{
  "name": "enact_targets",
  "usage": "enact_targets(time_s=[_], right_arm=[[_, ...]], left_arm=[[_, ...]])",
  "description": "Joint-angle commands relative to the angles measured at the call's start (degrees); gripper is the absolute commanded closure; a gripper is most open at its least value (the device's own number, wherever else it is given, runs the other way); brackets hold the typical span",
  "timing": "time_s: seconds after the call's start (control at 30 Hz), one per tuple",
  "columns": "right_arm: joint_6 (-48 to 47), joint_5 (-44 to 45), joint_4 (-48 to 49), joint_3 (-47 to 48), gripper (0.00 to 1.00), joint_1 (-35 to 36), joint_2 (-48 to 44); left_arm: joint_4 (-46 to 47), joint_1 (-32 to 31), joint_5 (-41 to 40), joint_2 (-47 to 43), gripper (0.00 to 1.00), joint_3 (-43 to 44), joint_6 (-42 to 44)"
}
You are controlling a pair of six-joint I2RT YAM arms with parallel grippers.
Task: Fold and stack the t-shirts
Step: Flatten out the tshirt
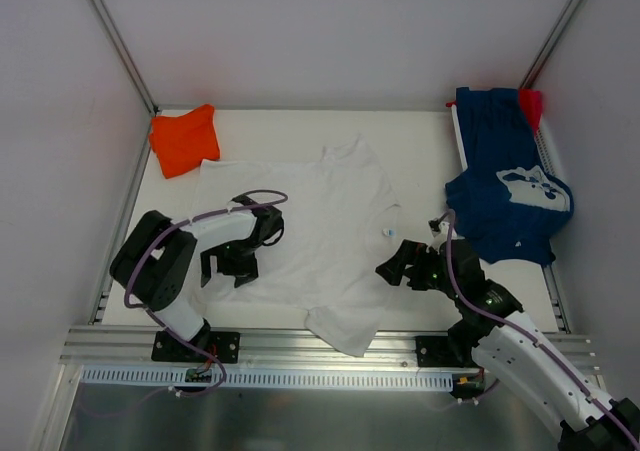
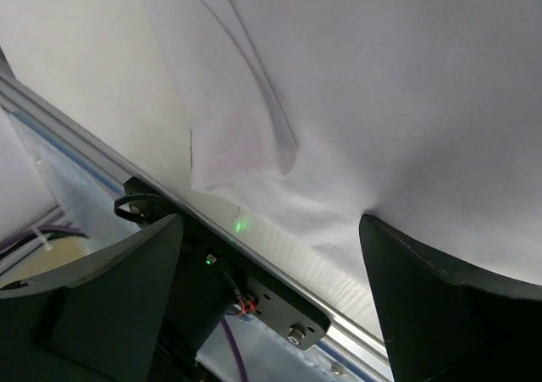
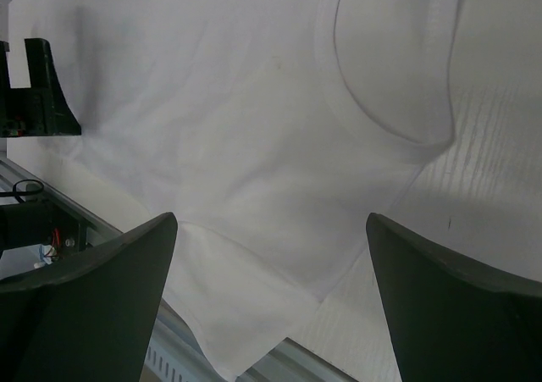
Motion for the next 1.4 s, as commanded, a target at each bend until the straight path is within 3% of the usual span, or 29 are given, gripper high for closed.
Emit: enact_targets(time_s=[0.0, 0.17, 0.33, 0.43, 0.7, 0.83, 0.9, 0.97, 1.37], right_arm=[[-0.5, -1.2, 1.8, -0.6, 0.01, -0.2, -0.3], [-0.2, -1.2, 1.9, -1.2, 0.01, -0.3, 0.0], [-0.1, -0.7, 1.7, -1.9, 0.01, -0.2, -0.9], [-0.4, -0.4, 0.8, -1.6, 0.01, -0.2, -1.5], [-2.3, 0.0, 1.1, -1.3, 0.00, -0.3, -1.0], [-3.3, -0.1, 1.9, -1.3, 0.01, -0.4, -0.7], [-3.4, -0.3, 2.3, -1.6, 0.01, -0.3, -0.5], [-3.2, -0.4, 3.4, -2.0, 0.01, -0.4, -0.5], [-2.9, -0.6, 4.7, -2.5, 0.01, -0.5, 0.8]], left_arm=[[1.6, 0.6, -2.7, -8.0, 0.14, -0.7, -3.1], [1.5, 1.7, -4.5, -14.5, 0.17, -2.5, -2.5], [-0.6, 2.5, -5.0, -10.9, 0.19, -1.5, -3.3], [-1.2, 2.7, -4.7, -8.6, 0.17, -1.2, -3.5], [0.3, 6.1, -3.6, -12.4, 0.09, -4.3, -8.0], [6.8, 10.1, 0.0, -23.2, 0.06, -10.0, -7.7], [15.3, 14.8, 8.0, -29.7, 0.07, -14.8, -5.2], [15.3, 14.6, 6.3, -35.1, 0.08, -16.5, -5.4], [14.5, 14.0, 5.0, -30.7, 0.10, -16.4, -6.7]])
